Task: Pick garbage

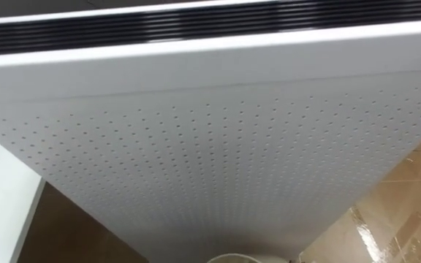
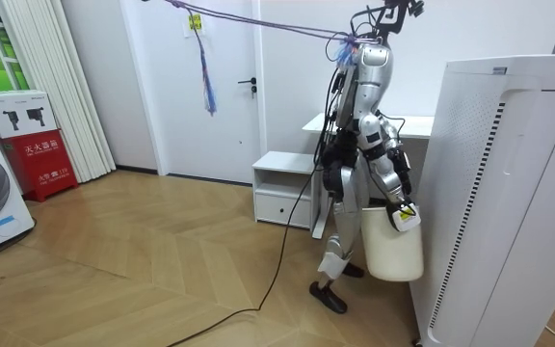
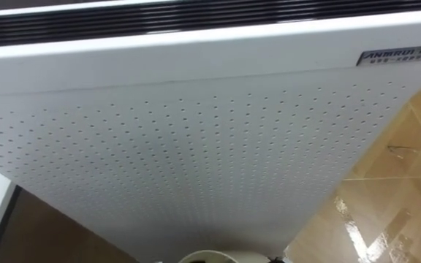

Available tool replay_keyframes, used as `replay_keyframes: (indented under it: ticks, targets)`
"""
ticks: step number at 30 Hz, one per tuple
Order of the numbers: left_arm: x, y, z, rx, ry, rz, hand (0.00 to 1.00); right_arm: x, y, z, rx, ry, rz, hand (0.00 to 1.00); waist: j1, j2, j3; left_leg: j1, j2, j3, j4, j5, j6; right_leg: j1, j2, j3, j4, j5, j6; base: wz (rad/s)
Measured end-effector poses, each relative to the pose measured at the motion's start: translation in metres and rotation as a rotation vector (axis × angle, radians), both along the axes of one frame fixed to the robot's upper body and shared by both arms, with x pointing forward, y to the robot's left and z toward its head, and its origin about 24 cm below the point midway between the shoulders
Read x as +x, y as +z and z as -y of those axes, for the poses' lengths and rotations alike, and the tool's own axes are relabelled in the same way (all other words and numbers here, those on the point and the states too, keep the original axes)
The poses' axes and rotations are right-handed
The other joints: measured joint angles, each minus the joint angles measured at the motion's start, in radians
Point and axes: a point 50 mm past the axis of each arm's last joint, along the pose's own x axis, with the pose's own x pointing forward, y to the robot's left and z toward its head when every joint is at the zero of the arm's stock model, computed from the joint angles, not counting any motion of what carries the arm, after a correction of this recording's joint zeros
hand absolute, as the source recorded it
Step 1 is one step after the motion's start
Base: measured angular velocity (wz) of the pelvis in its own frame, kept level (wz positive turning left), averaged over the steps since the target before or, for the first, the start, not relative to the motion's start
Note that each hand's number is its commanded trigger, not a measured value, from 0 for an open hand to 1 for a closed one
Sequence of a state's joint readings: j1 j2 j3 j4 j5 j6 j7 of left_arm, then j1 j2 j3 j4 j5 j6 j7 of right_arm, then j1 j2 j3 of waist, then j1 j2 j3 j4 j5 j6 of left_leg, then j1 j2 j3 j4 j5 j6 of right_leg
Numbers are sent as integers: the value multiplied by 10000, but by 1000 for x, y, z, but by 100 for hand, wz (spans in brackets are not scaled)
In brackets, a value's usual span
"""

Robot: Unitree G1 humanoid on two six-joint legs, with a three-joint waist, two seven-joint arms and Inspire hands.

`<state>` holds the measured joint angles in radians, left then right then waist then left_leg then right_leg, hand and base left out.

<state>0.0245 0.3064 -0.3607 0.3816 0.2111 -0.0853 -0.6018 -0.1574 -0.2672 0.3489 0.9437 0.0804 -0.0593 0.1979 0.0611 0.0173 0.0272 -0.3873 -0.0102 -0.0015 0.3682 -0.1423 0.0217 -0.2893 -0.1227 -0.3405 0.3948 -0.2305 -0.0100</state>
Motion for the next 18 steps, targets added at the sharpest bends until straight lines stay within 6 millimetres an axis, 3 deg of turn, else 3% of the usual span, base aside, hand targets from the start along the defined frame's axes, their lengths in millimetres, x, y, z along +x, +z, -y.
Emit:
replay_keyframes:
  ticks: [6, 9, 12, 13, 14, 18]
  targets:
    - [0, 1, -23, 162, 1239, 179, 0, -16, -5, 13, -123, -477, -322, 100, 78, 91, -59, 414, 25, 54, -263, -7, -6, 402, 29, -100, -342, 4, 1, 1]
    - [-12, -12, -32, 270, 2358, -120, 0, -40, -15, 19, -236, -959, -816, 100, 15, 152, -102, 1172, -34, 86, -592, -6, -7, 1178, 39, -178, -569, -37, 73, 5]
    - [-38, -36, -43, 714, 3295, -1230, 0, -60, -23, 26, -311, -1609, -1293, 100, -91, 132, -181, 2024, -56, 227, -1028, -6, -11, 1908, 46, -178, -985, -61, 125, -6]
    - [-49, -44, -46, 734, 3855, -1665, 0, -71, -26, 28, -156, -2059, -1487, 100, -87, -18, -195, 2251, -56, 271, -1152, -6, -12, 2088, 59, -173, -1117, -65, 148, 0]
    - [-59, -50, -48, 778, 4285, -1974, 0, -80, -29, 30, -59, -2350, -1669, 100, -100, -86, -274, 2394, -62, 297, -1230, -5, -13, 2255, 75, -173, -1228, -71, 160, 0]
    - [-83, -71, -54, 550, 6064, -3163, 0, -96, -33, 32, 296, -3351, -2013, 100, -146, -268, -265, 3012, -60, 568, -1526, -3, -18, 2774, 204, -2, -1516, -61, 184, -9]
